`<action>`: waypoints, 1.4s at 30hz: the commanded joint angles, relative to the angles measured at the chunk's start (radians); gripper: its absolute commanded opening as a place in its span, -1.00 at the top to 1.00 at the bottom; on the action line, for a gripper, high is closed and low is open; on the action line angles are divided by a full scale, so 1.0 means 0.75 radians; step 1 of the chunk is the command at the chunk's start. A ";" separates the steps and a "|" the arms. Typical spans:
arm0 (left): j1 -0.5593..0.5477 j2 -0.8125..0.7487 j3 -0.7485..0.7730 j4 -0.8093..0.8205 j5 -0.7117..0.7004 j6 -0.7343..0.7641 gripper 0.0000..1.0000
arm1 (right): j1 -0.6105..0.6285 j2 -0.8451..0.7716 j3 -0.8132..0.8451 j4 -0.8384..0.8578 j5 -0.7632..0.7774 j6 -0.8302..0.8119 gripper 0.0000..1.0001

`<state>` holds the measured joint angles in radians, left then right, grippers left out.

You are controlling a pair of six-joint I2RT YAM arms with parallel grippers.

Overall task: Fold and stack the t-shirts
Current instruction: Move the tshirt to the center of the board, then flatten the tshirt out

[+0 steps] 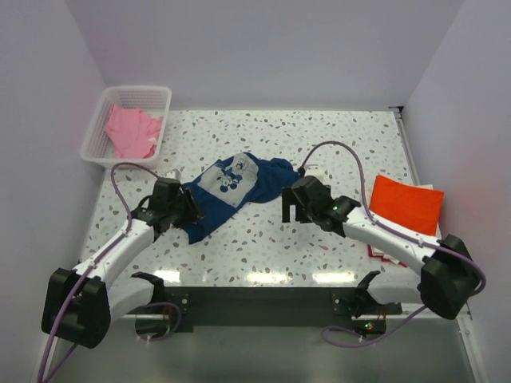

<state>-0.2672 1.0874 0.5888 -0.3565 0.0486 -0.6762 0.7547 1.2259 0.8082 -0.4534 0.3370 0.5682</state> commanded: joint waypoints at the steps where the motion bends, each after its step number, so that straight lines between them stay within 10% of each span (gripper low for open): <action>1: -0.046 -0.057 -0.100 0.093 -0.020 -0.115 0.03 | -0.061 0.120 0.105 0.177 0.082 0.001 -0.97; 9: -0.100 -0.037 -0.194 0.189 -0.061 -0.168 -0.15 | -0.419 0.511 0.256 0.379 -0.157 0.077 -0.96; 21: -0.104 0.080 -0.253 0.295 -0.177 -0.185 -0.12 | -0.524 0.916 0.581 0.412 -0.165 0.155 -0.73; 27: -0.104 0.164 -0.241 0.351 -0.167 -0.199 0.27 | -0.524 0.912 0.538 0.420 -0.173 0.183 -0.28; 30: -0.104 0.184 -0.178 0.316 -0.171 -0.193 0.96 | -0.530 0.869 0.518 0.392 -0.163 0.183 0.53; 33: -0.102 0.137 -0.080 0.220 -0.212 -0.172 1.00 | -0.546 0.804 0.516 0.345 -0.167 0.179 1.00; 42: -0.083 -0.112 0.360 -0.142 -0.343 -0.050 1.00 | -0.646 0.438 0.573 0.110 -0.147 0.110 1.00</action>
<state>-0.3397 1.0710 0.7200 -0.3733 -0.1474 -0.7712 0.2962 1.6886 1.1896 -0.2966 0.1921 0.6830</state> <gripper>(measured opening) 0.023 0.023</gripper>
